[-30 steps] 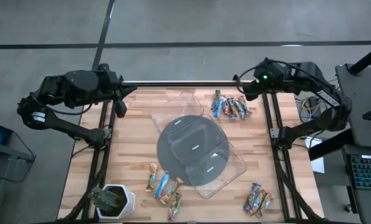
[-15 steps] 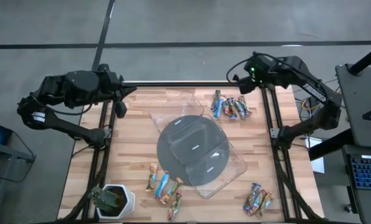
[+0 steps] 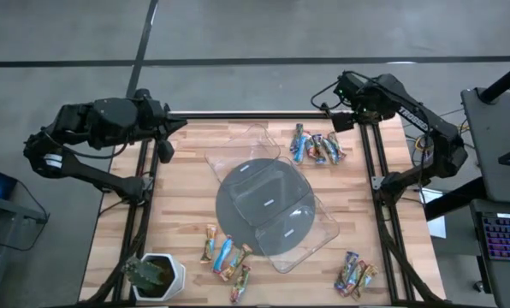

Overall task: Pick and place Granola Bars by type
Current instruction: Put the red granola bar into the top transparent bin

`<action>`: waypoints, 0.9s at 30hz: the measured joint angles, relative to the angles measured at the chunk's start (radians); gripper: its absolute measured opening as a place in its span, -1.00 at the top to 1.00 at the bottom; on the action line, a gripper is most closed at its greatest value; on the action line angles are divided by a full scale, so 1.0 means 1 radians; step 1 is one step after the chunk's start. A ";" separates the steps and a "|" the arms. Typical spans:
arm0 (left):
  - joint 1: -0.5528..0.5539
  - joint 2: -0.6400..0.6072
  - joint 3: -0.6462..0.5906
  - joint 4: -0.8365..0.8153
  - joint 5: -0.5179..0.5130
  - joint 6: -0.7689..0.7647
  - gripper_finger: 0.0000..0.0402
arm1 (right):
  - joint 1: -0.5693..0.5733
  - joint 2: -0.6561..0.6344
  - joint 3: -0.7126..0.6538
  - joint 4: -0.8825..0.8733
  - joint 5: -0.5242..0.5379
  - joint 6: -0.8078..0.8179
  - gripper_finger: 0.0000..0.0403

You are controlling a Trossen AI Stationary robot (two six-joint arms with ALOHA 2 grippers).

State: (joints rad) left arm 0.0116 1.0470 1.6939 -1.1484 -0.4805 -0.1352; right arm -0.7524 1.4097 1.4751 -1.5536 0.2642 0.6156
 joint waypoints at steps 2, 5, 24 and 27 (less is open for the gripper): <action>0.000 0.000 0.000 0.000 0.000 0.000 1.00 | -0.011 0.000 -0.054 0.035 -0.014 -0.034 -0.18; 0.000 0.000 0.000 0.001 0.000 0.000 1.00 | -0.015 0.000 -0.131 0.111 -0.048 -0.071 -0.18; 0.000 0.000 0.000 0.003 0.000 -0.025 1.00 | -0.036 0.000 -0.531 0.501 -0.128 -0.093 -0.18; 0.000 0.000 0.000 0.003 0.000 -0.026 1.00 | -0.037 0.000 -0.553 0.576 -0.143 -0.092 -0.18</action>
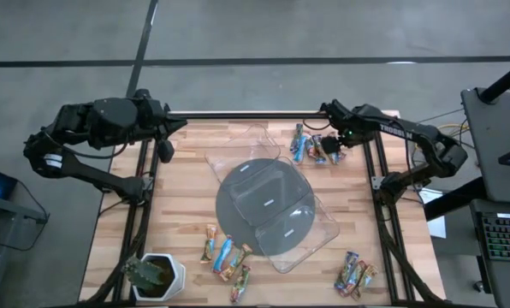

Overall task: Pick and place Granola Bars by type
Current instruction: Put the red granola bar into the top transparent bin

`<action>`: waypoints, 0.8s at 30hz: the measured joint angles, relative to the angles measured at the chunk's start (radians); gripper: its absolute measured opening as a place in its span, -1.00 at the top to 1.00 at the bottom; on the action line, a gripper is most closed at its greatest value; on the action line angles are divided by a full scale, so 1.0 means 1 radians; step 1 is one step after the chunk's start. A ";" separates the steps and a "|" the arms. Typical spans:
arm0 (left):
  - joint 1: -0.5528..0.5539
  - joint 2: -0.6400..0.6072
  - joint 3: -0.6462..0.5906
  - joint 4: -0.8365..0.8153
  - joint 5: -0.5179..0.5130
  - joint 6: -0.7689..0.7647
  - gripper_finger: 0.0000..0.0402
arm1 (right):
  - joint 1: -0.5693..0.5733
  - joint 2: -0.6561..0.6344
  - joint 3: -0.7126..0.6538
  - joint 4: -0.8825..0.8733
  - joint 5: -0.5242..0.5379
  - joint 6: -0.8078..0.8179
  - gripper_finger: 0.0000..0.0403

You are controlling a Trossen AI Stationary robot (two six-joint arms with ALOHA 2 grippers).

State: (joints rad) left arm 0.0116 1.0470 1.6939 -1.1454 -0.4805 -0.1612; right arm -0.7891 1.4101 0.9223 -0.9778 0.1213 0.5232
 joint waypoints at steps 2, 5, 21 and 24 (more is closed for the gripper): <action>0.000 0.000 0.000 0.000 0.000 -0.004 1.00 | -0.004 0.004 -0.005 0.028 0.000 0.000 -0.17; 0.000 0.000 0.000 0.000 0.000 -0.013 1.00 | -0.021 0.023 -0.009 0.045 -0.001 -0.004 -0.14; 0.000 0.000 0.000 0.000 0.000 -0.023 1.00 | -0.074 0.188 -0.001 0.132 -0.042 -0.064 -0.09; 0.000 0.000 0.000 0.000 0.000 -0.023 1.00 | -0.076 0.218 0.001 0.133 -0.044 -0.071 -0.09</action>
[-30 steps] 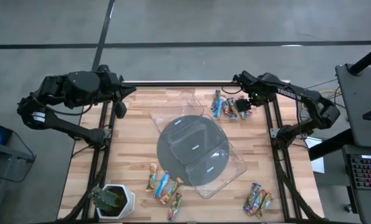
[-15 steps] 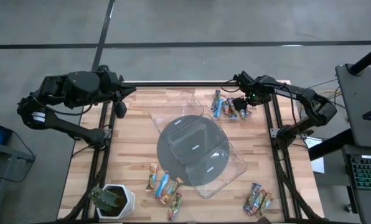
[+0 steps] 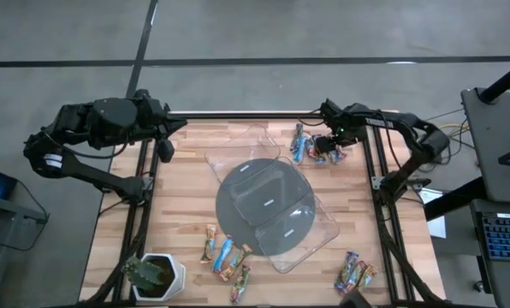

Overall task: Pick and place Granola Bars by type
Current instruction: Put the red granola bar into the top transparent bin

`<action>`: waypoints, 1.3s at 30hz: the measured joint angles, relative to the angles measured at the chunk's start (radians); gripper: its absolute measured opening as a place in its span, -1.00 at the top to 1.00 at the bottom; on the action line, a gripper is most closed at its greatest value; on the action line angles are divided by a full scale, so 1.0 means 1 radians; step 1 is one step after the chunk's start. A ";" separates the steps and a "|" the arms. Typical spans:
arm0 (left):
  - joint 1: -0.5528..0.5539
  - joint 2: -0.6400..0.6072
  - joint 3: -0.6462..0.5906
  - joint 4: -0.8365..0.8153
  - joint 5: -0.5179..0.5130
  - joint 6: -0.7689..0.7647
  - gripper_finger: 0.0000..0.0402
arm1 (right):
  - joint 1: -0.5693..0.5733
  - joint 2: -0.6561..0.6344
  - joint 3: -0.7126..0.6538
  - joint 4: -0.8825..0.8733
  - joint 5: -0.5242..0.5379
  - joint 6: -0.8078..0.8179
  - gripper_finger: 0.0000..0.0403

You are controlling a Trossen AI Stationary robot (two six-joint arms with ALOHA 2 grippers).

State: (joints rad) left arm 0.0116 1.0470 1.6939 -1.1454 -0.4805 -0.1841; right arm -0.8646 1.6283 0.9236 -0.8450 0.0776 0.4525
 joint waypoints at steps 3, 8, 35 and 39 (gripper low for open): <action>0.000 0.000 0.000 0.000 0.000 0.000 1.00 | -0.001 0.022 0.002 0.002 0.000 -0.009 -0.09; 0.000 0.000 0.000 0.000 0.000 -0.002 1.00 | -0.001 0.008 0.005 0.011 -0.007 -0.015 -0.09; 0.000 0.006 0.000 0.011 0.000 -0.005 1.00 | -0.072 -0.017 0.078 0.025 0.000 -0.060 -0.09; 0.000 0.009 0.000 0.010 0.000 -0.009 1.00 | -0.072 0.033 0.112 0.028 0.000 -0.067 -0.09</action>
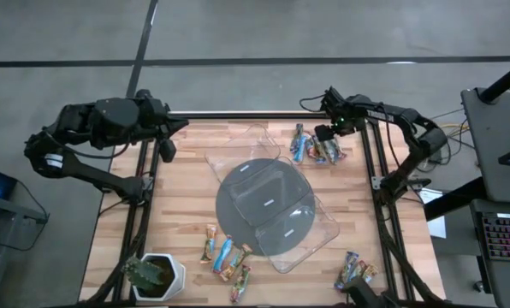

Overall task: Pick and place Granola Bars by type
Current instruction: Put the red granola bar into the top transparent bin

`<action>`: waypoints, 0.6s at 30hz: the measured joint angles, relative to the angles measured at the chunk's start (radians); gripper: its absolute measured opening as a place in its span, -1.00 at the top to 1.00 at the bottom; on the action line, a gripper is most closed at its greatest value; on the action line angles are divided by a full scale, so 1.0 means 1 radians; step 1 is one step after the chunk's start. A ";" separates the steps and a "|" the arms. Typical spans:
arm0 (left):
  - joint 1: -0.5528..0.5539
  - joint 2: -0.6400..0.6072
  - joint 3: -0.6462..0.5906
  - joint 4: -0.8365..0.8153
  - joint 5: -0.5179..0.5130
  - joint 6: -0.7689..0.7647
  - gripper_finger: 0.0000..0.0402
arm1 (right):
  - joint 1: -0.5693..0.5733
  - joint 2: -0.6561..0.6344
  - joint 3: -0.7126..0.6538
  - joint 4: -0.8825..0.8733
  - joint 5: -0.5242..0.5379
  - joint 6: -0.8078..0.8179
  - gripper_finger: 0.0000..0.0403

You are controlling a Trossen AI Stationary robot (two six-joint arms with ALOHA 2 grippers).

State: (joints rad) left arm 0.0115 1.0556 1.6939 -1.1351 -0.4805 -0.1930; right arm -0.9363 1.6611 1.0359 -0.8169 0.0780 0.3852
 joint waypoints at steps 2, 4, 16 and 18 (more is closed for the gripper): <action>0.000 0.002 0.000 0.000 0.000 -0.003 1.00 | 0.000 0.020 0.016 0.000 0.000 -0.004 -0.09; 0.000 0.002 0.000 -0.001 0.000 -0.007 1.00 | -0.001 0.037 0.027 -0.001 0.001 -0.004 -0.09; 0.000 0.002 0.000 -0.002 0.000 -0.009 1.00 | -0.007 0.050 -0.032 -0.024 0.005 -0.021 -0.09; 0.000 0.002 0.000 -0.002 0.000 -0.007 1.00 | -0.008 0.050 -0.043 -0.024 0.004 -0.026 -0.09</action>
State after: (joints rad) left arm 0.0113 1.0576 1.6939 -1.1370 -0.4805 -0.1996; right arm -0.9440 1.7115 0.9929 -0.8408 0.0825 0.3595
